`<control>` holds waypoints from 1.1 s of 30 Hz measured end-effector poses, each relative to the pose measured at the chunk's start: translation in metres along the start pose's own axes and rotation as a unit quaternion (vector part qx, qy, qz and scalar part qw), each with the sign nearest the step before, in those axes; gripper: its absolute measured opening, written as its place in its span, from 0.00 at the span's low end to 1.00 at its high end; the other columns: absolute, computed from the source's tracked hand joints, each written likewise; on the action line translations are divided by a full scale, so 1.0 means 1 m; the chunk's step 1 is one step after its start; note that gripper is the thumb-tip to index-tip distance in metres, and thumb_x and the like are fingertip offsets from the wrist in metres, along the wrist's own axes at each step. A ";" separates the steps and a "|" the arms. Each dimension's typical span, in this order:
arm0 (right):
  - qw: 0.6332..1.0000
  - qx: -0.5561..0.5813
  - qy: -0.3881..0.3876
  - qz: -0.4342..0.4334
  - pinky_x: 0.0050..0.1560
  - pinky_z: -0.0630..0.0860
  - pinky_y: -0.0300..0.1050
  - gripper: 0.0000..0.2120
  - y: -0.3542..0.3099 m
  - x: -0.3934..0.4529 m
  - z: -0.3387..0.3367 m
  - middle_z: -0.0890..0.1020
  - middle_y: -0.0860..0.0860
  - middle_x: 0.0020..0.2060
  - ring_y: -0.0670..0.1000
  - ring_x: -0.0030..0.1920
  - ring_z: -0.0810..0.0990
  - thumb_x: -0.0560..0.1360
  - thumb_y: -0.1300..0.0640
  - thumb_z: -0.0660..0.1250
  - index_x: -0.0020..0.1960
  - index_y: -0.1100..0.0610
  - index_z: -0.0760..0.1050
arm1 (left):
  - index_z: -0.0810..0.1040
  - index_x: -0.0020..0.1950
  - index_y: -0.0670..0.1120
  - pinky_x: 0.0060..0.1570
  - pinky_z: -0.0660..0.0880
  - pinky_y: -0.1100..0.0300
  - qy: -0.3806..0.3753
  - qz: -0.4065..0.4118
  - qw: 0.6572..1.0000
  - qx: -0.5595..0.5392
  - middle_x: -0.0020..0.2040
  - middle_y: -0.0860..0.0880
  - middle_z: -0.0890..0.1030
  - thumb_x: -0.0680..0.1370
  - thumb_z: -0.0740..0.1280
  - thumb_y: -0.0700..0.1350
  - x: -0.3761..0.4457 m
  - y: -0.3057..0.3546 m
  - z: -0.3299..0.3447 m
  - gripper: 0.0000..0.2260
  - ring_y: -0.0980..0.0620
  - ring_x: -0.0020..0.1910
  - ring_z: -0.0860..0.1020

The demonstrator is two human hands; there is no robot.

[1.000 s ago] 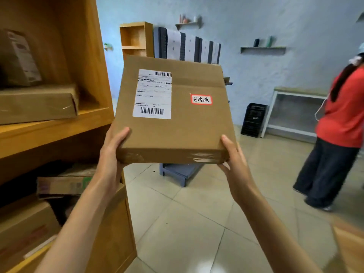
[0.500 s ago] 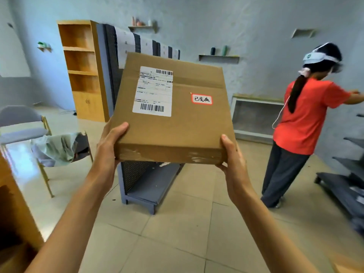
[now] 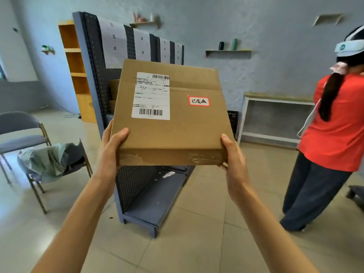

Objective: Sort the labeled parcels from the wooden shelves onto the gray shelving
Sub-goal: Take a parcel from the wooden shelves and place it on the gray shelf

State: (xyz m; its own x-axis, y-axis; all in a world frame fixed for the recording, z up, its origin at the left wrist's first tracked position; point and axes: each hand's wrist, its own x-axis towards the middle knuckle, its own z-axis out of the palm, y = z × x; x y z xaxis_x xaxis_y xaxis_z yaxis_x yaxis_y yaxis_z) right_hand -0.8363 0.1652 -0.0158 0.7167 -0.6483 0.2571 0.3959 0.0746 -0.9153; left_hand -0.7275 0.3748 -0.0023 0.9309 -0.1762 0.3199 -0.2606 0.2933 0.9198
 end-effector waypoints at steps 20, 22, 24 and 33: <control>0.990 0.050 -0.115 0.058 0.62 0.68 0.42 0.06 0.085 0.363 0.087 0.76 0.40 0.52 0.39 0.53 0.73 0.78 0.46 0.63 0.54 0.42 0.69 | 0.66 0.70 0.57 0.45 0.75 0.55 0.177 0.034 0.982 0.049 0.49 0.55 0.77 0.79 0.60 0.56 0.275 -0.091 0.078 0.20 0.53 0.47 0.76; 0.989 0.050 -0.126 0.057 0.63 0.68 0.43 0.05 0.093 0.394 0.103 0.76 0.39 0.52 0.39 0.53 0.73 0.77 0.46 0.63 0.53 0.42 0.70 | 0.67 0.70 0.57 0.41 0.73 0.56 0.175 0.051 0.982 0.046 0.52 0.54 0.77 0.77 0.63 0.58 0.308 -0.098 0.076 0.22 0.54 0.46 0.76; 0.987 0.054 -0.137 0.057 0.67 0.68 0.47 0.05 0.099 0.428 0.121 0.76 0.40 0.52 0.41 0.55 0.74 0.77 0.46 0.63 0.53 0.41 0.69 | 0.70 0.68 0.55 0.47 0.73 0.57 0.175 0.071 0.981 0.038 0.53 0.55 0.79 0.76 0.64 0.56 0.344 -0.101 0.076 0.21 0.56 0.49 0.77; 0.976 0.068 -0.201 0.047 0.63 0.71 0.45 0.07 0.126 0.554 0.186 0.78 0.43 0.54 0.45 0.57 0.75 0.77 0.46 0.63 0.55 0.42 0.71 | 0.70 0.68 0.52 0.56 0.74 0.54 0.196 0.125 0.972 0.044 0.54 0.57 0.80 0.72 0.64 0.55 0.464 -0.114 0.079 0.25 0.59 0.51 0.78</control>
State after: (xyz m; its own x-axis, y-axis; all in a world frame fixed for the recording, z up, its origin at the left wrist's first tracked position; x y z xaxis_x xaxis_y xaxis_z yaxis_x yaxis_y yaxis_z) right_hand -0.2825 -0.0437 0.0693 0.9102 -0.2852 0.3003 0.3706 0.2374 -0.8979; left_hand -0.2855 0.1854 0.0593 0.8569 0.2669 0.4410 -0.4962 0.1955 0.8459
